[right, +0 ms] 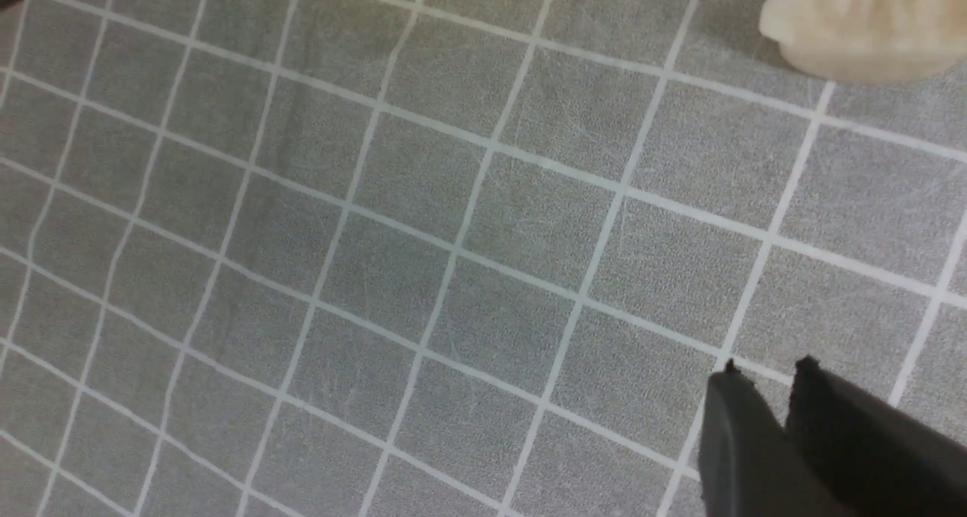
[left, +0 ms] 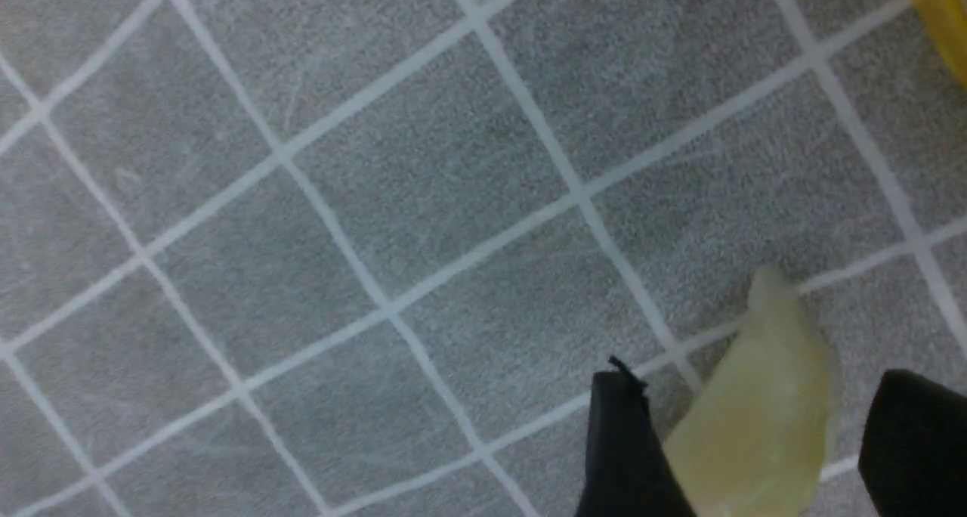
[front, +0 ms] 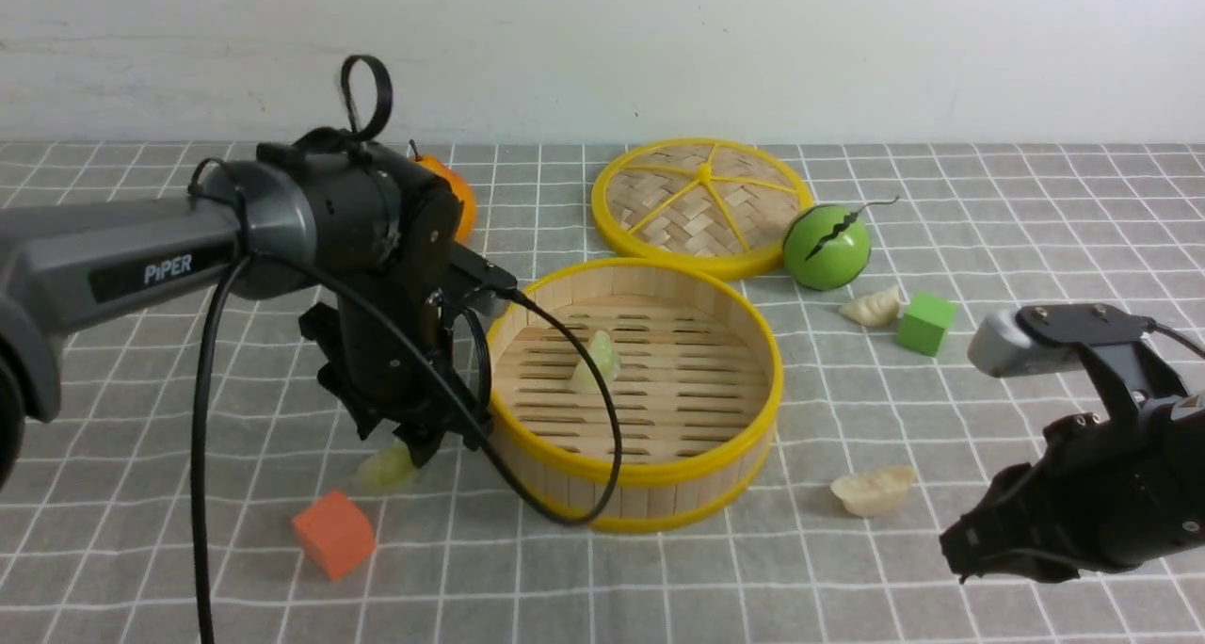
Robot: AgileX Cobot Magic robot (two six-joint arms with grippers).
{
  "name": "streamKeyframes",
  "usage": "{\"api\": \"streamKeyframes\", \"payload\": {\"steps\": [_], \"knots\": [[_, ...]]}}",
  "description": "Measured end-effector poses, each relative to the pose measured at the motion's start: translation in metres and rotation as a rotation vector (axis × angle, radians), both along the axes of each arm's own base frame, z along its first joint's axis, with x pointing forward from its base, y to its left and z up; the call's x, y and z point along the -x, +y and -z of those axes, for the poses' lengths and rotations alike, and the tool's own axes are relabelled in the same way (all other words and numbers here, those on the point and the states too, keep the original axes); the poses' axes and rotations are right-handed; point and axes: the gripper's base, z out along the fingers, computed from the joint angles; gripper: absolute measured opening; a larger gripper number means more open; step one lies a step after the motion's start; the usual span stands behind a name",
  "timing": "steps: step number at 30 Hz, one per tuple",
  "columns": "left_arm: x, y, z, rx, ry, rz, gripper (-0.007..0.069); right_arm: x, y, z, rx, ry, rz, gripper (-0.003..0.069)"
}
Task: Put the dumplings into the steamer on the table with the grey tablecloth.
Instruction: 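Reach for and grasp a dumpling on the table with the left gripper, then place the dumpling into the bamboo steamer basket with the left gripper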
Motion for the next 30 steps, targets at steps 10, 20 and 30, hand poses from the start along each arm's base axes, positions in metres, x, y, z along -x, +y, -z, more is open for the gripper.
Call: {"api": "streamKeyframes", "payload": {"steps": [10, 20, 30], "knots": [[-0.001, -0.002, 0.000, 0.024, 0.044, -0.104, 0.0266, 0.000, 0.000, 0.000, 0.000, 0.000, 0.000, 0.0114], [0.010, -0.025, -0.121, 0.493, -0.139, -0.261, 0.0266, -0.003, -0.001, -0.001, 0.003, -0.026, 0.016, 0.0127], [-0.002, -0.074, -0.047, 0.548, 0.013, -0.286, 0.0266, -0.003, -0.001, -0.001, 0.009, -0.040, 0.005, 0.0136]]}}
